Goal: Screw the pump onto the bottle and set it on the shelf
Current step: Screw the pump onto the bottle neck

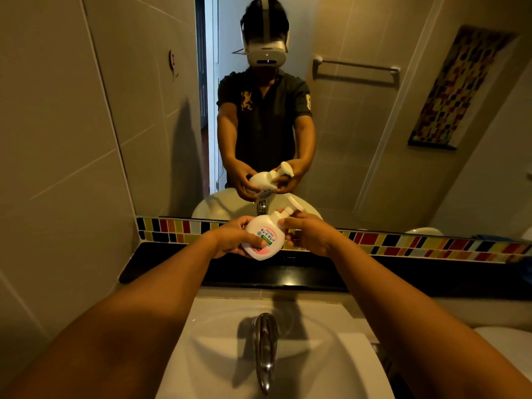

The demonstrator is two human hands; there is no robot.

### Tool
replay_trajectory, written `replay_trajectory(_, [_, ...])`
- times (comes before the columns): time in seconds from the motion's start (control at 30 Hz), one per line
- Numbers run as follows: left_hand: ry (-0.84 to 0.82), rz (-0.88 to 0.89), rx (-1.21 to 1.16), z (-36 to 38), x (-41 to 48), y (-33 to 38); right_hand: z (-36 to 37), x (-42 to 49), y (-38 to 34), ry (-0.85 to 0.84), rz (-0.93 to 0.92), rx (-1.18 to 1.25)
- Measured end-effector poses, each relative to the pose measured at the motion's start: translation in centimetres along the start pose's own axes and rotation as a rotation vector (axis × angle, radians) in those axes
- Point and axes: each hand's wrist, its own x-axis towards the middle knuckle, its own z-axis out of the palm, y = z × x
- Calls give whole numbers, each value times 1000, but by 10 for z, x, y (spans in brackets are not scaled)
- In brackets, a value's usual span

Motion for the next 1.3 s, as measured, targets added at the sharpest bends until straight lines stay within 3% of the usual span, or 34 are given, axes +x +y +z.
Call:
replay_trajectory(0.13, [10, 6, 36, 3, -5, 2, 10, -4, -4, 59, -17, -39])
replay_trajectory(0.37, [12, 16, 39, 0, -14, 8, 7, -10, -4, -5, -39, 11])
replay_trajectory(0.5, [6, 30, 66, 3, -17, 11, 13, -11, -8, 67, -56, -54])
replay_trajectory(0.67, [-14, 15, 51, 1, -19, 12, 7, -11, -8, -32, -41, -61])
replay_trajectory(0.87, [41, 69, 107, 5, -17, 10, 12, -11, -5, 82, -170, -234])
replay_trajectory(1.0, [130, 167, 168, 13, -14, 14, 14, -12, -4, 144, -228, -212])
replay_trajectory(1.17, [-175, -26, -13, 4, -22, 25, 9, -13, -8, 161, -225, -216])
replay_trajectory(1.3, [-267, -96, -111, 3, -25, 28, 10, -8, -6, 224, -245, -202])
